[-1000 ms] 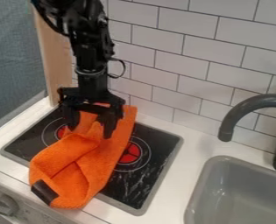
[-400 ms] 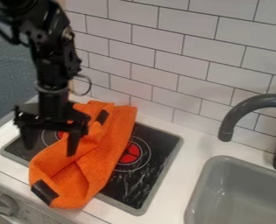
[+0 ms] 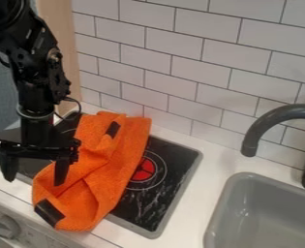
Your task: Fold the cloth from the bottom to the top
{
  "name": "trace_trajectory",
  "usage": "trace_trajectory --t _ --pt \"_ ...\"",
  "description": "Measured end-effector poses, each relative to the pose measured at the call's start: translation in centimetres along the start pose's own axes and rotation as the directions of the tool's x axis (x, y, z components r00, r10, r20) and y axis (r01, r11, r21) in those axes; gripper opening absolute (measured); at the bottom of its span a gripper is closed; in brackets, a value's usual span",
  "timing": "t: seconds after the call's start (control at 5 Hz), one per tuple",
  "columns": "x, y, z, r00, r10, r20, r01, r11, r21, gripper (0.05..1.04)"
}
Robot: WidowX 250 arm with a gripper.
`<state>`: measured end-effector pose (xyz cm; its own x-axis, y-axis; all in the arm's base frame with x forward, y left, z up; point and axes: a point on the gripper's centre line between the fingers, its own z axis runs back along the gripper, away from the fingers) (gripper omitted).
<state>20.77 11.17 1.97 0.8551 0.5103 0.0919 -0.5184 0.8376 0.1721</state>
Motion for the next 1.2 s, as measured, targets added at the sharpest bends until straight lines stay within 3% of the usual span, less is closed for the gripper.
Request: trace_trajectory --t 0.4,0.8,1.2 --pt "-0.8 0.1 -2.7 0.997 0.009 -0.081 -0.005 0.999 0.044 0.999" --pt "-0.6 -0.2 -3.4 0.997 0.008 -0.075 -0.005 0.999 0.039 0.944" --pt "-0.5 -0.4 -3.7 0.999 0.007 -0.053 -0.005 1.000 0.030 0.338"
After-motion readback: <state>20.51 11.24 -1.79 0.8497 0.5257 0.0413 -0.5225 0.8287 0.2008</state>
